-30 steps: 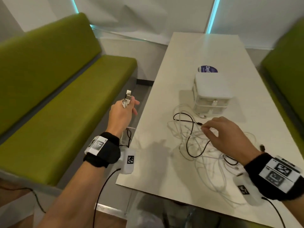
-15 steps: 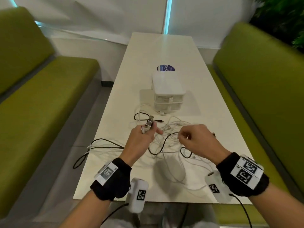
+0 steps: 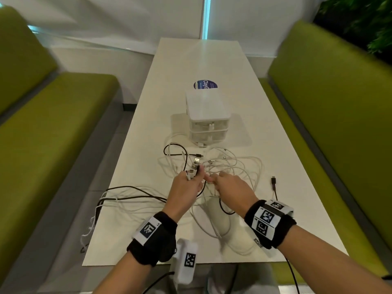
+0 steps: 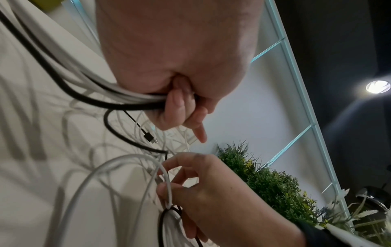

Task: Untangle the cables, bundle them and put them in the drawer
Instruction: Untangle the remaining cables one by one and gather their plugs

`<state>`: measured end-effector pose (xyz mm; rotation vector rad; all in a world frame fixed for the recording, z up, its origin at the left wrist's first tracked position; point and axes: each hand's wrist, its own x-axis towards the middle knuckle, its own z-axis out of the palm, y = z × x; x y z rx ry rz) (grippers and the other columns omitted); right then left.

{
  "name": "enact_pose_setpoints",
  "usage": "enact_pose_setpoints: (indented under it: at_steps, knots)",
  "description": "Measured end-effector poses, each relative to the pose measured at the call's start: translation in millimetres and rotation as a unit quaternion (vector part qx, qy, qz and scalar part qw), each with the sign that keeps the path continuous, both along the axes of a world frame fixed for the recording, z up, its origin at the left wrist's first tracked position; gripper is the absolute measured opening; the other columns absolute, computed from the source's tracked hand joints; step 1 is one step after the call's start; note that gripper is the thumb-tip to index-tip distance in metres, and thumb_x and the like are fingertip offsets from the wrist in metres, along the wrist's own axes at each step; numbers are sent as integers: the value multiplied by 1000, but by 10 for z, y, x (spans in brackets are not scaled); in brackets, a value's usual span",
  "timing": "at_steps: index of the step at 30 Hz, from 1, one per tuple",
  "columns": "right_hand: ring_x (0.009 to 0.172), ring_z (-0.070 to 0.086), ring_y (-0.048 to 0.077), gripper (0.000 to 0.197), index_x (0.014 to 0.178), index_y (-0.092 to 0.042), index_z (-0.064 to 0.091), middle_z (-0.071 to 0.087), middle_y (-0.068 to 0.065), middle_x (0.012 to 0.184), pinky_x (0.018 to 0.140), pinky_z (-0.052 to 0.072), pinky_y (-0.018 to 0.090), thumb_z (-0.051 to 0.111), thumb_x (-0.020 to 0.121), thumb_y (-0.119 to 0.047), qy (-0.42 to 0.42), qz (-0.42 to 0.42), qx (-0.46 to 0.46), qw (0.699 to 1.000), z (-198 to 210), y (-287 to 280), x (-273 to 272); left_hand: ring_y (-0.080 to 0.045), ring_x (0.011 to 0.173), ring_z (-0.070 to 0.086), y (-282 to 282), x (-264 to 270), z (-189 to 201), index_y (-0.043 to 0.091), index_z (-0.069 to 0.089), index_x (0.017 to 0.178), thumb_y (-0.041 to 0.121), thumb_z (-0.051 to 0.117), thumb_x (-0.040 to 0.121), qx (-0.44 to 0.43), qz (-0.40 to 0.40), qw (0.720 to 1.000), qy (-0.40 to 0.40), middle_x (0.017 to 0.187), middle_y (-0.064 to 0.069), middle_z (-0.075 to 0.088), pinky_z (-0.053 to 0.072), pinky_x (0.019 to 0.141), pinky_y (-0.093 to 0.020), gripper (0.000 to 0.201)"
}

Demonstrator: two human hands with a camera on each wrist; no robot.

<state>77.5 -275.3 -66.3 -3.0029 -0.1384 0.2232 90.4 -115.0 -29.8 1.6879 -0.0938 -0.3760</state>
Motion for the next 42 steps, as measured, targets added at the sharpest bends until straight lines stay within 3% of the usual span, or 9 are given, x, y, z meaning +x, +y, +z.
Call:
enact_pose_setpoints:
  at_steps: [7,15,20,23,27,32,37,40,42]
  knots:
    - [84,58,26,7,94,-17,54,61,3,92,70,50,39,49,93,-14,32,-46,83,995,124,-30,31,-10,45,27,14,-54,74,19,76,74,44,48,99,-18,17,1000,-1,53,3,34,23,43,-23,45]
    - [84,58,25,8,98,-16,59,54,1,103,61,40,31,51,95,-19,6,-26,27,999,142,31,-15,-7,39,28,107,-97,120,20,79,85,39,60,94,-45,56,996,51,67,2,48,25,38,-19,28]
    - [77,54,8,6,95,-23,67,59,-8,95,69,43,27,62,93,-23,-114,-30,202,972,484,99,-25,-7,39,40,105,-117,202,15,77,96,43,47,100,-62,67,996,-12,77,8,66,37,47,-24,41]
    - [70,54,-2,4,91,-20,68,66,-9,86,66,41,18,64,93,-21,-168,-59,298,938,794,194,-10,-2,51,49,88,-118,337,25,72,109,42,45,100,-93,72,991,-63,82,9,66,40,51,-11,34]
    - [65,60,5,7,90,-16,72,71,-4,79,63,47,19,68,91,-22,-198,-112,451,863,1166,260,21,0,100,63,93,17,465,30,67,115,49,42,96,-108,38,988,-104,102,11,71,46,87,-14,37]
    - [62,65,5,5,81,-8,77,71,-1,74,56,47,16,73,84,-7,-162,-102,603,775,1477,444,76,-5,76,61,123,135,560,30,65,77,48,44,96,-71,-31,986,-145,75,7,66,49,79,-23,33]
    - [88,68,16,23,113,-29,73,74,1,100,86,54,31,54,100,-34,-74,-82,607,787,1182,527,142,-7,54,54,225,203,672,20,64,74,35,48,99,-164,26,981,-102,61,9,61,55,62,-30,33]
    - [68,65,27,41,93,-26,71,70,13,79,74,53,37,38,100,-51,60,-37,619,782,980,656,82,-6,43,43,308,235,730,11,50,68,36,47,98,-186,66,977,-81,48,8,43,38,42,-19,39]
    - [56,58,22,43,88,-20,68,64,10,63,65,49,38,41,99,-51,64,-4,555,829,888,676,79,-9,44,31,379,298,708,12,49,67,37,45,99,-226,77,968,-79,51,4,33,28,41,-22,41]
